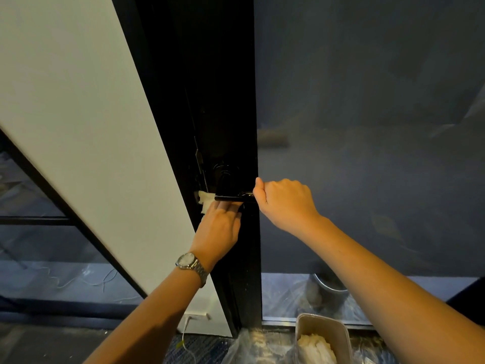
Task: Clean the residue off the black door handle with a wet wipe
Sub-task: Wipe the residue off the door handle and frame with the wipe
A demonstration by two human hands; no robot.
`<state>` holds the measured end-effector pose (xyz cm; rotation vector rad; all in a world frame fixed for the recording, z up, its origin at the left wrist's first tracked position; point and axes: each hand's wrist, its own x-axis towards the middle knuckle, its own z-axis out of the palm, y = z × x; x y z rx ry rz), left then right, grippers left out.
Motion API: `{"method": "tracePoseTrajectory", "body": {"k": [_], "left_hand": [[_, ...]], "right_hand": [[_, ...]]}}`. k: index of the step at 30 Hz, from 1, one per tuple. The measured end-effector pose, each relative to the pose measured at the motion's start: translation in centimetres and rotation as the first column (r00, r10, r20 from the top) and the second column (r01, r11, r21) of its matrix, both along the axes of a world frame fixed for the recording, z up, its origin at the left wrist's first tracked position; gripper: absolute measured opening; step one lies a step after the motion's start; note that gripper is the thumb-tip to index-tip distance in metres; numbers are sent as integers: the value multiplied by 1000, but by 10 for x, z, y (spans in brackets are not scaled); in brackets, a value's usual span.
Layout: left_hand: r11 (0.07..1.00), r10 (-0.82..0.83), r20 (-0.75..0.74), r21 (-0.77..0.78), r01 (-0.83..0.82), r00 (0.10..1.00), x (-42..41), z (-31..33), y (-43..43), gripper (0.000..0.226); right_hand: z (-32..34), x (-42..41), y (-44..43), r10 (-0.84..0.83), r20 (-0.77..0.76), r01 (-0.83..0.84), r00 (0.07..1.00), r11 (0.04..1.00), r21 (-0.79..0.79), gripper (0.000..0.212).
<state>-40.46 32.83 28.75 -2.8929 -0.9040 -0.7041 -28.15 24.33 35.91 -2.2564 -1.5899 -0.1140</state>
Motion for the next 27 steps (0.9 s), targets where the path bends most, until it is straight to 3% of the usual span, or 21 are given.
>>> {"method": "tracePoseTrajectory", "body": {"k": [2, 4, 6, 8, 12, 14, 19, 27], "left_hand": [[999, 6, -43, 33, -5, 999, 5, -2, -5, 25], [997, -40, -214, 51, 52, 976, 12, -8, -3, 34], [997, -66, -289, 25, 77, 955, 16, -6, 1, 37], [999, -48, -192, -20, 45, 980, 13, -4, 3, 35], [945, 132, 110, -313, -91, 985, 4, 1, 0, 26], [948, 110, 177, -313, -50, 978, 2, -4, -2, 26], [992, -106, 14, -60, 107, 994, -13, -14, 7, 32], [980, -144, 30, -132, 146, 989, -8, -5, 9, 27]], "right_hand": [[0, 0, 0, 5, 2, -5, 1000, 1000, -2, 56], [1, 0, 0, 7, 0, -7, 1000, 1000, -3, 56], [1, 1, 0, 7, -1, -7, 1000, 1000, -1, 55], [1, 1, 0, 9, 2, -9, 1000, 1000, -4, 54], [0, 2, 2, 13, -4, -14, 1000, 1000, -16, 56], [0, 2, 1, 15, -1, -15, 1000, 1000, -18, 56], [1, 1, 0, 23, 8, -23, 1000, 999, -22, 56], [1, 2, 0, 31, -1, -31, 1000, 999, -19, 55]]}}
